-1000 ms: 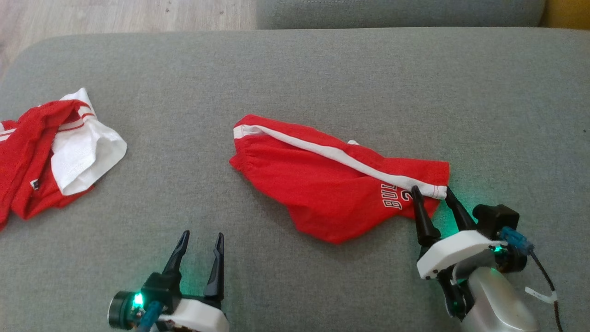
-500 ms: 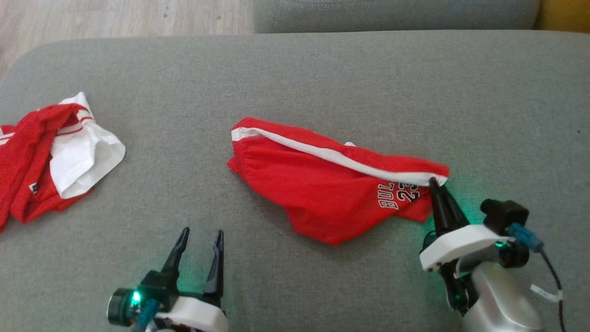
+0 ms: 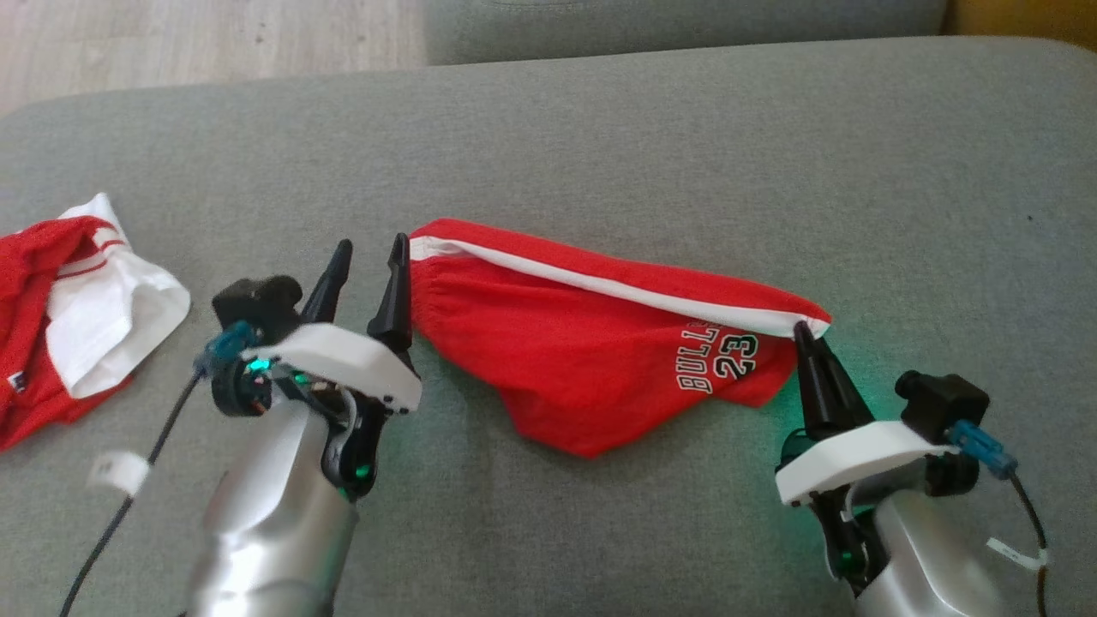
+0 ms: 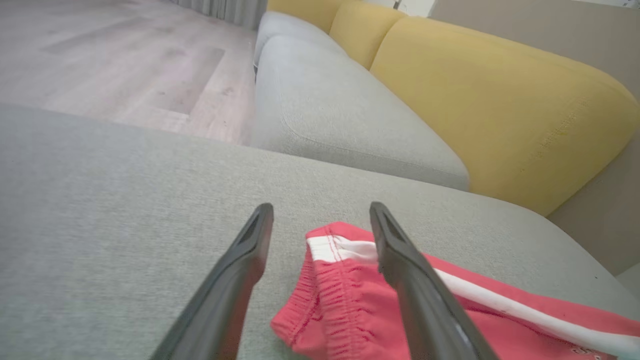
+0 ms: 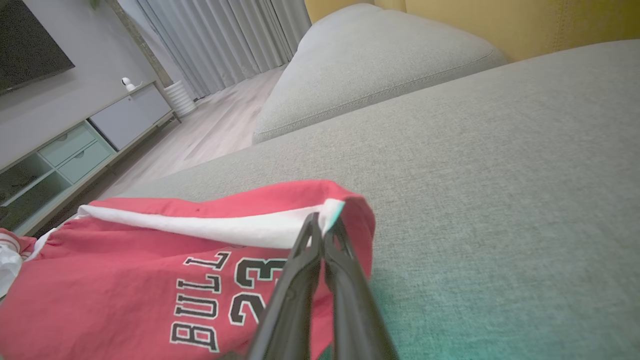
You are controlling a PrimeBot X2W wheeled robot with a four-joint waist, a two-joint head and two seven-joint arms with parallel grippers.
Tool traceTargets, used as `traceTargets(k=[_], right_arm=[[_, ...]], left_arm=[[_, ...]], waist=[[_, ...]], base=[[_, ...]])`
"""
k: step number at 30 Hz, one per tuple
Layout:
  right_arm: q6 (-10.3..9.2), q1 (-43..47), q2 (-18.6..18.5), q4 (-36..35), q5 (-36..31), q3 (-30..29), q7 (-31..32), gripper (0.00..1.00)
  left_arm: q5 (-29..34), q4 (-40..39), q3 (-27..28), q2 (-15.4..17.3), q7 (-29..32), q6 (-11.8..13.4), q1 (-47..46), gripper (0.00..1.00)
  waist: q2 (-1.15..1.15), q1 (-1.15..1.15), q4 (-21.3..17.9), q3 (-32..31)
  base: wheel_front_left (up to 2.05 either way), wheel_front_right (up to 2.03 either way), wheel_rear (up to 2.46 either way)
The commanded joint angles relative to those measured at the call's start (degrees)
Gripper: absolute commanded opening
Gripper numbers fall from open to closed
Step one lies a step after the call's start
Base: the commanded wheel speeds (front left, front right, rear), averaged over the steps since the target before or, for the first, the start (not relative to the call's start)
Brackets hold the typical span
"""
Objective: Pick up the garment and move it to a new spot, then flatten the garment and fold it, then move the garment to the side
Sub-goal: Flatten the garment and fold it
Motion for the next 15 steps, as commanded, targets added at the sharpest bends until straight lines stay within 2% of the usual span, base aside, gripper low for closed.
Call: traceTargets(k=[1,7,15], right_arm=[[-0.04,-1.09,-0.05,-1.87,-0.07,1.74,-0.79,0.0],[-0.04,-1.26,-0.05,-2.29,0.1,3.16,-0.79,0.0],[-0.04,-1.84,-0.05,-2.37,-0.62,4.12,-0.79,0.0]], left_arm=[[-0.98,-0.5,1.23,0.57,0.72,-0.27,-1.83,1.0],[-9.16,3.57,-2.63,1.12,6.57,-0.32,-5.81,1.0],[-14.78,4.72,-7.7,2.93,6.98,-0.33,-8.3,1.0]], waist=[[0.0,0.0,-0.36,0.26],[0.0,0.0,-1.18,1.19],[0.0,0.0,-1.08,2.15]], base=[[0.0,0.0,0.0],[0.0,0.0,0.0],[0.0,0.0,0.0]])
